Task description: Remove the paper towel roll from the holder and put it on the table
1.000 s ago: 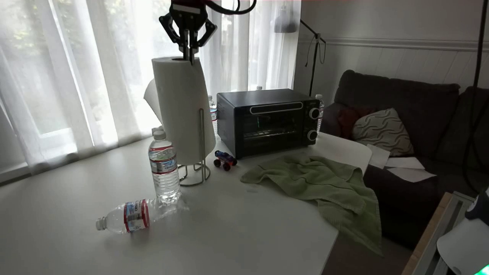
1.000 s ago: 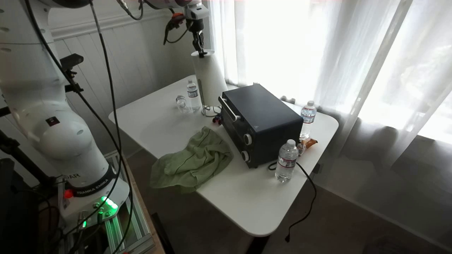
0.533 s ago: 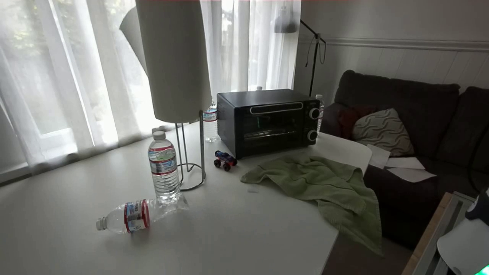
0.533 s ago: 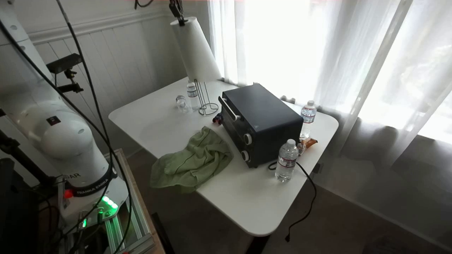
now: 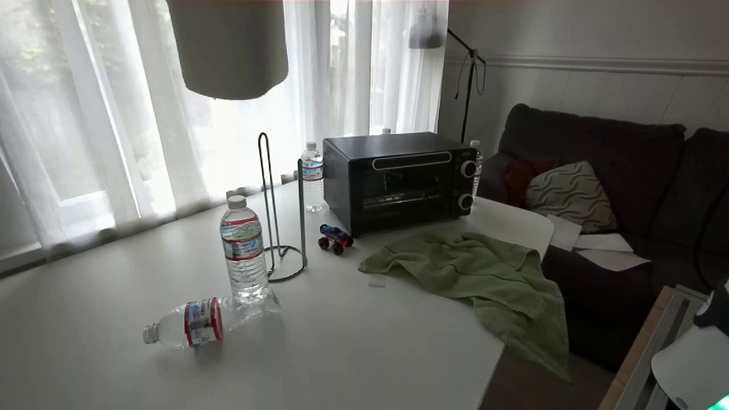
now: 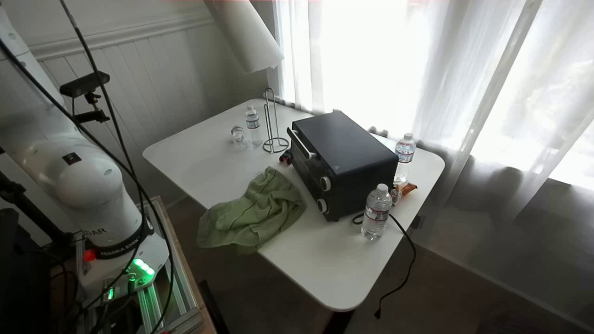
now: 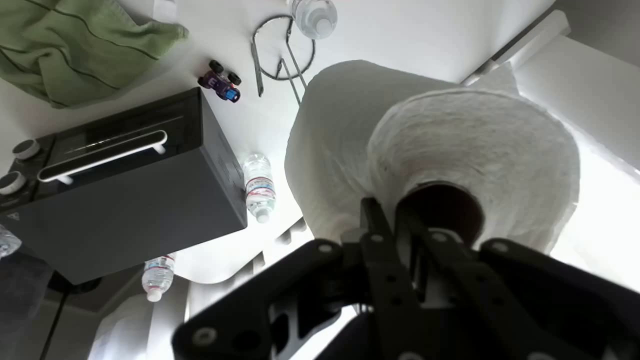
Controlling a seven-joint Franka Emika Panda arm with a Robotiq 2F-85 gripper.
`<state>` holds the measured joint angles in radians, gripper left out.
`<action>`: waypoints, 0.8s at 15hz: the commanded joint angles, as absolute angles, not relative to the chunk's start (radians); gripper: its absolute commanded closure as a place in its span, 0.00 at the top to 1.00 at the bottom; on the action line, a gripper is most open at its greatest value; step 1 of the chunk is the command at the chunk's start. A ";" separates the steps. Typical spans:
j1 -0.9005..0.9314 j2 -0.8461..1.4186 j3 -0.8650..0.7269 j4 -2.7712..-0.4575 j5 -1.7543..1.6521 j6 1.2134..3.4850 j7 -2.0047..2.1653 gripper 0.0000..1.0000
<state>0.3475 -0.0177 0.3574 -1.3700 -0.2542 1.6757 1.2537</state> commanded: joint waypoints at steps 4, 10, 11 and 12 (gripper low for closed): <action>0.418 0.176 0.395 -1.210 -0.328 1.677 1.159 0.02; 0.474 0.427 0.322 -1.061 -0.290 1.725 1.006 0.02; 0.480 0.465 0.307 -1.038 -0.274 1.728 0.988 0.02; 0.480 0.506 0.291 -1.014 -0.254 1.738 0.967 0.02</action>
